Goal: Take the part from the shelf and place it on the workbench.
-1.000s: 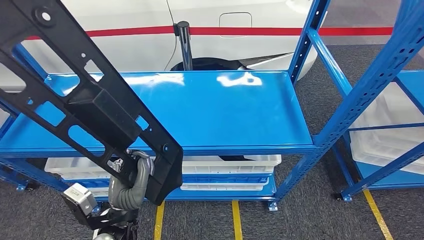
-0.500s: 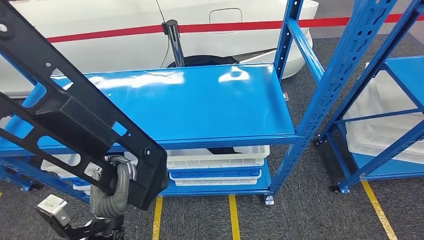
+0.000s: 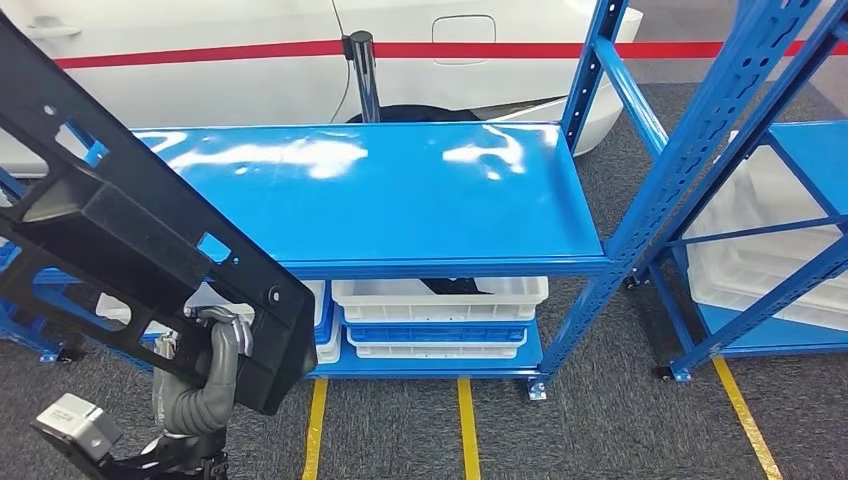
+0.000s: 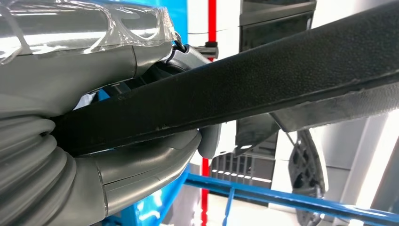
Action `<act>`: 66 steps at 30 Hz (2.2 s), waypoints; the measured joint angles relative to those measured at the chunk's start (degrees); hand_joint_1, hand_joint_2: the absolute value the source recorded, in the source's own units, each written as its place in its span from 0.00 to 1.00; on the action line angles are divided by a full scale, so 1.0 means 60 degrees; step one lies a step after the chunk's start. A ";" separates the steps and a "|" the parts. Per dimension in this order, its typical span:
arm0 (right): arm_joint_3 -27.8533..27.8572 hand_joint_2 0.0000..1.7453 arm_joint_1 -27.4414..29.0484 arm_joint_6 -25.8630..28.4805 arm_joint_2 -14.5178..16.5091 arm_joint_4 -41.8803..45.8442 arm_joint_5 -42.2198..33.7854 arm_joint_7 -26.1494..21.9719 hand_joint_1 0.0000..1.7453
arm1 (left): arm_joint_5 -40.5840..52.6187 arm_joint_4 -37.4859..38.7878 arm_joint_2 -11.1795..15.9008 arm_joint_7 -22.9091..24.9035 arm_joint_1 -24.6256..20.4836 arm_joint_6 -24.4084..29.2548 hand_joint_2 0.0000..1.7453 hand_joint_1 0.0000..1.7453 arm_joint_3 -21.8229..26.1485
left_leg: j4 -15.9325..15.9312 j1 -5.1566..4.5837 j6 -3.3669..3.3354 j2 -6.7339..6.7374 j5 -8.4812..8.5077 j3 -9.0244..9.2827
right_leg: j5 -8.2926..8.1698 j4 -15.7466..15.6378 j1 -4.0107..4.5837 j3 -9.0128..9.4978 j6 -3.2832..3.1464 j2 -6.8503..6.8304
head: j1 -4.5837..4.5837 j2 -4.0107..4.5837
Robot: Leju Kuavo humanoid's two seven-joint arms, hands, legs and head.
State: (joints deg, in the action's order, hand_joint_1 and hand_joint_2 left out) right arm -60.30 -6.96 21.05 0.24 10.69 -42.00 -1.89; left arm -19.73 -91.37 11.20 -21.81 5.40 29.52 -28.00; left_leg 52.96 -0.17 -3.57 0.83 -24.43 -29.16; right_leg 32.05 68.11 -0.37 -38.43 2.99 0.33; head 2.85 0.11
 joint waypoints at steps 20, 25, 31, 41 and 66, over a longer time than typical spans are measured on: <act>0.0006 0.00 0.0017 0.0000 0.0024 -0.0001 -0.0023 0.0035 0.00 | 0.0044 -0.0489 0.0149 0.0205 0.0220 0.0261 1.00 1.00 0.0004 | 0.1639 0.0067 0.0461 -0.0059 -0.0814 -0.0455 | -0.1222 -0.2212 -0.0035 0.1118 -0.0456 0.0013 | 0.0056 0.0000; 0.0004 0.00 0.0006 0.0000 0.0058 -0.0001 0.0003 0.0159 0.00 | 0.0026 -0.0583 0.0160 0.0141 0.0386 0.0351 1.00 1.00 0.0003 | 0.0077 -0.0045 0.0224 -0.0079 -0.0289 0.0264 | -0.1377 -0.2206 -0.0003 0.1016 -0.0212 0.0004 | 0.0054 0.0000; 0.0007 0.00 0.0014 0.0000 0.0048 -0.0001 -0.0109 0.0088 0.00 | -0.0064 -0.0651 0.0198 0.0059 0.0552 0.0395 1.00 1.00 0.0007 | 0.0009 -0.0002 -0.0046 -0.0032 0.0055 -0.0043 | 0.0215 0.0276 -0.0040 0.0073 0.0009 0.0000 | 0.0004 0.0000; 0.0007 0.00 0.0020 0.0000 0.0127 -0.0001 -0.0124 0.0092 0.00 | 0.0108 -0.0817 0.0342 0.0377 0.0626 0.0456 1.00 1.00 -0.0003 | 0.0236 -0.0032 0.0301 -0.0032 0.0285 -0.0419 | -0.0799 -0.2310 -0.0005 0.1733 -0.0294 -0.0015 | 0.0018 0.0000; 0.0068 0.00 0.0020 0.0000 0.0003 -0.0001 -0.0726 -0.0076 0.00 | 0.0039 -0.0660 0.0233 0.0548 -0.1038 -0.0645 1.00 1.00 -0.1108 | 0.0051 -0.0026 -0.0028 -0.0059 0.0240 -0.0273 | -0.0402 -0.1019 -0.0017 0.1127 0.0011 -0.0010 | -0.0017 0.0000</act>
State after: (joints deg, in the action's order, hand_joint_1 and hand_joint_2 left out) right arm -59.89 -6.84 21.05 0.25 10.69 -46.36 -2.34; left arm -19.49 -95.34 12.60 -18.52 -0.82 25.66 -34.65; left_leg 53.26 -0.33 -3.73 0.47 -22.99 -30.80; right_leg 29.64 61.99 -0.47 -31.67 3.06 0.27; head 2.75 0.11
